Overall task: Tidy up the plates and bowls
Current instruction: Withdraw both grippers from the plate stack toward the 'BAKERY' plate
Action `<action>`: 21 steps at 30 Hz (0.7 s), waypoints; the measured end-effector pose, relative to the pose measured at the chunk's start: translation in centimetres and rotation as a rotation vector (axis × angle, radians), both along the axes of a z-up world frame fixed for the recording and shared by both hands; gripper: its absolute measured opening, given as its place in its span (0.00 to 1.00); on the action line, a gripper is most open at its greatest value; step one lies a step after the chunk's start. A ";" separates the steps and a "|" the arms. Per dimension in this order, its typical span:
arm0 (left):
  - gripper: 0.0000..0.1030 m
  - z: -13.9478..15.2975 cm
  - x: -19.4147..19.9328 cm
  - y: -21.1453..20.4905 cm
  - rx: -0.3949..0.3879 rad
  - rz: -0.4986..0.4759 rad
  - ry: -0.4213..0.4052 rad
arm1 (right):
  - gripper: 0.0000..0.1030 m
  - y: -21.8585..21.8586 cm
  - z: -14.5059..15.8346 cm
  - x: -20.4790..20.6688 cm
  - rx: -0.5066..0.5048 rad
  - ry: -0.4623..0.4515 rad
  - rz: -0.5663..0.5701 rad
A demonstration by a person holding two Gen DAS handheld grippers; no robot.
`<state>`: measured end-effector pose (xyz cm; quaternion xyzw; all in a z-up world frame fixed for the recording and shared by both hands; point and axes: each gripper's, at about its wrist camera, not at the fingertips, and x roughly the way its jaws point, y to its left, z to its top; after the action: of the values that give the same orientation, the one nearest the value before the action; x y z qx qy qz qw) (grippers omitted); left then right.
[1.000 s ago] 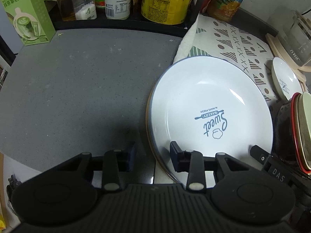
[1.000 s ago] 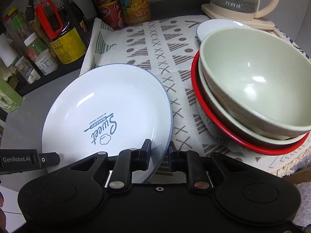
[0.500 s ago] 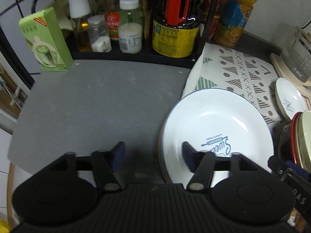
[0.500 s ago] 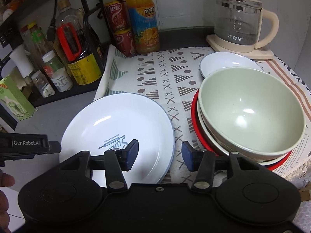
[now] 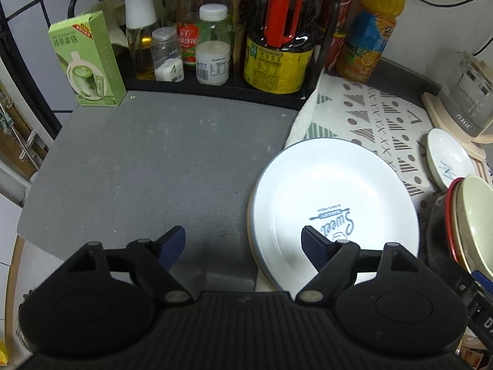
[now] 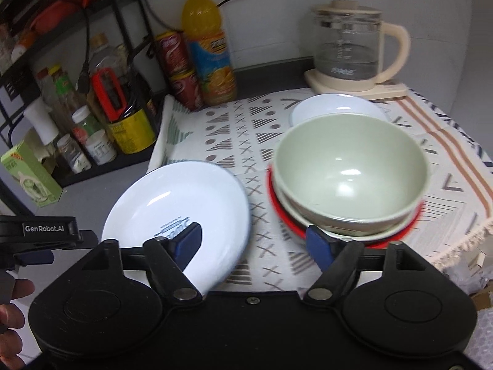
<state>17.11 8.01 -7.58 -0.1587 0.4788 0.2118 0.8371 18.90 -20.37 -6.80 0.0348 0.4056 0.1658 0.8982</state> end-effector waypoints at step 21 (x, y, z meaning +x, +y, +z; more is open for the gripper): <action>0.88 4.1 -1.5 -8.0 -0.057 -0.152 -0.139 | 0.99 -10.1 2.8 -2.7 0.062 -0.053 -0.127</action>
<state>15.57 0.05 -3.49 -0.1600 0.4359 0.1223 0.8772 16.21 -30.42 -4.02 0.0838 0.3732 0.1217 0.9159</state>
